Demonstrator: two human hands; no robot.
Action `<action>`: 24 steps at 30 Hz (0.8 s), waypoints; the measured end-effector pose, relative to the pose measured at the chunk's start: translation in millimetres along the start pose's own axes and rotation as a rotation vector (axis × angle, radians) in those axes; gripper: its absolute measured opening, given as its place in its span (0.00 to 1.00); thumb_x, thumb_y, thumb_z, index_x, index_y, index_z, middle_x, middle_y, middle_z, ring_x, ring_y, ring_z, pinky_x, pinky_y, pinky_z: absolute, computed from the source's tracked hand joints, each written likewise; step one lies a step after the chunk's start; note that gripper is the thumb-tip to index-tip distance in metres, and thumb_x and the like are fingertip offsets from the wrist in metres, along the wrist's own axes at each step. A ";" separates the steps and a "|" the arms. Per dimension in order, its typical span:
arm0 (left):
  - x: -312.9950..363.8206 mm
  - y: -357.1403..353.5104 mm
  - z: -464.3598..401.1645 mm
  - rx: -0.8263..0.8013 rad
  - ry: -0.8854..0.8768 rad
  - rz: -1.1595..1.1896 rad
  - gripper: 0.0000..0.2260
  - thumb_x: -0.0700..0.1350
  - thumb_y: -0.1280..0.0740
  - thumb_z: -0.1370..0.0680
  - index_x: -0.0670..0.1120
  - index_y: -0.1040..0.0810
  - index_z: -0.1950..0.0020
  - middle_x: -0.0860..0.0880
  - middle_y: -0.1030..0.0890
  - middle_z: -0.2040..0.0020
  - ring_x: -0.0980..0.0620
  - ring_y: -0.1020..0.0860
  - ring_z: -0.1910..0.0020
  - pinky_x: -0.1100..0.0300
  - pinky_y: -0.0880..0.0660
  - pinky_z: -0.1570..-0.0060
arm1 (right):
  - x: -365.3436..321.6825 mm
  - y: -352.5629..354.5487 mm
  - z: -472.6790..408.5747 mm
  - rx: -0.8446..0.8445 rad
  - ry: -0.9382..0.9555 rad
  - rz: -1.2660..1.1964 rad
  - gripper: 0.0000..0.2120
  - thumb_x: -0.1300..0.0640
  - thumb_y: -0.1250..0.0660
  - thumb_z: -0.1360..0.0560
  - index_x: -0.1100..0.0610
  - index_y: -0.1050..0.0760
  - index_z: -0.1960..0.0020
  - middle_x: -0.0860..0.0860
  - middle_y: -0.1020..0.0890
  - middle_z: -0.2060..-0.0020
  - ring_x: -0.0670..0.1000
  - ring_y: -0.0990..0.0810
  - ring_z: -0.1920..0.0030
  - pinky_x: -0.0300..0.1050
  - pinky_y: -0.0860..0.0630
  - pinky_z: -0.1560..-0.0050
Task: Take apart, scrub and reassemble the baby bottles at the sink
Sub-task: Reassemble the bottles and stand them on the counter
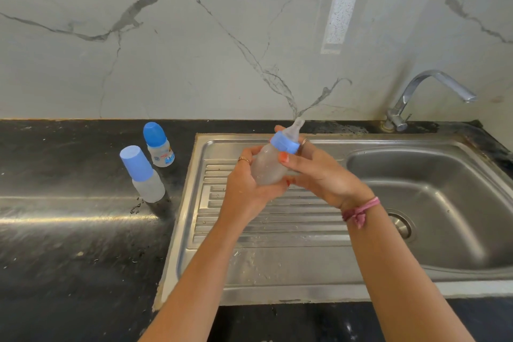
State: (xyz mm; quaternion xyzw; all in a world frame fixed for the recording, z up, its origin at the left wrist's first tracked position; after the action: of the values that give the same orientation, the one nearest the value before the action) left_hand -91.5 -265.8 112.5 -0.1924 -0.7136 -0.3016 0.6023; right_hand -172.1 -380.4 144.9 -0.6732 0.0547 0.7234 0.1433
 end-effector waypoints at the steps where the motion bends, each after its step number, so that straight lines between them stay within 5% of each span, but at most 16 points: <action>1: 0.8 -0.4 0.1 -0.001 -0.004 -0.010 0.26 0.46 0.19 0.36 0.61 0.30 0.46 0.59 0.22 0.51 0.63 0.21 0.57 0.64 0.21 0.61 | -0.3 3.0 0.7 0.028 0.018 -0.040 0.25 0.53 0.26 0.30 0.52 0.27 0.34 0.51 0.17 0.43 0.51 0.19 0.42 0.46 0.21 0.45; 5: 3.9 -6.5 -0.2 -0.007 -0.011 -0.007 0.26 0.47 0.20 0.36 0.62 0.31 0.47 0.59 0.22 0.53 0.67 0.22 0.59 0.72 0.26 0.67 | 5.8 -4.7 -8.2 0.319 0.030 0.033 0.28 0.39 0.24 0.37 0.58 0.20 0.47 0.57 0.15 0.50 0.55 0.17 0.47 0.51 0.23 0.43; 9: 2.6 -6.4 -3.6 -0.012 0.021 0.074 0.26 0.47 0.20 0.37 0.59 0.29 0.47 0.56 0.19 0.53 0.60 0.19 0.60 0.64 0.22 0.63 | 7.3 -5.2 -9.6 0.079 0.019 0.024 0.17 0.47 0.31 0.28 0.47 0.22 0.40 0.50 0.15 0.48 0.50 0.17 0.45 0.45 0.20 0.49; 11: 1.5 -6.1 -4.6 -0.017 0.017 0.068 0.26 0.47 0.20 0.37 0.59 0.29 0.46 0.57 0.19 0.53 0.61 0.19 0.59 0.61 0.20 0.61 | 3.9 7.6 -4.3 0.026 0.006 -0.095 0.24 0.54 0.31 0.27 0.47 0.28 0.32 0.48 0.17 0.43 0.50 0.19 0.41 0.45 0.20 0.47; 14: 0.8 -7.3 -4.5 -0.018 0.004 0.027 0.26 0.48 0.20 0.37 0.63 0.30 0.47 0.62 0.22 0.54 0.65 0.21 0.58 0.67 0.23 0.65 | 0.4 13.0 -5.9 0.095 0.052 -0.090 0.21 0.56 0.26 0.29 0.58 0.23 0.37 0.55 0.18 0.43 0.53 0.19 0.43 0.46 0.22 0.44; 18: -3.7 -12.9 -4.3 0.013 0.044 0.033 0.23 0.49 0.22 0.35 0.62 0.31 0.49 0.60 0.20 0.56 0.61 0.20 0.60 0.64 0.22 0.66 | 10.8 -0.8 -14.5 0.314 0.029 -0.087 0.22 0.46 0.22 0.38 0.56 0.21 0.50 0.55 0.14 0.54 0.51 0.15 0.52 0.44 0.21 0.50; 21: -4.3 -13.2 -1.5 0.022 0.053 0.037 0.23 0.49 0.21 0.34 0.61 0.31 0.48 0.57 0.19 0.55 0.62 0.20 0.60 0.60 0.20 0.62 | 12.3 -0.5 -13.4 0.312 0.030 -0.052 0.23 0.47 0.21 0.36 0.56 0.22 0.46 0.55 0.15 0.52 0.53 0.16 0.49 0.47 0.22 0.47; 24: -0.3 -12.4 -0.7 -0.203 0.125 0.073 0.28 0.50 0.19 0.37 0.60 0.30 0.44 0.58 0.19 0.53 0.64 0.20 0.56 0.66 0.23 0.59 | 5.5 12.5 -9.6 0.161 0.025 0.048 0.22 0.50 0.25 0.33 0.50 0.22 0.40 0.54 0.16 0.45 0.50 0.18 0.42 0.45 0.24 0.40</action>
State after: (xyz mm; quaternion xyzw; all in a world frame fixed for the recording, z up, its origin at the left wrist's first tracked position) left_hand -98.8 -275.4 109.8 -0.2592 -0.6330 -0.3615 0.6336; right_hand -166.8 -394.2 137.2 -0.6670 0.1309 0.7114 0.1788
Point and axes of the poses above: each hand's wrist, its own z-axis away from the middle knuckle, its own y-axis out of the back of the hand, x = y × z, the point moved 4 cm from there along -z, towards the middle knuckle
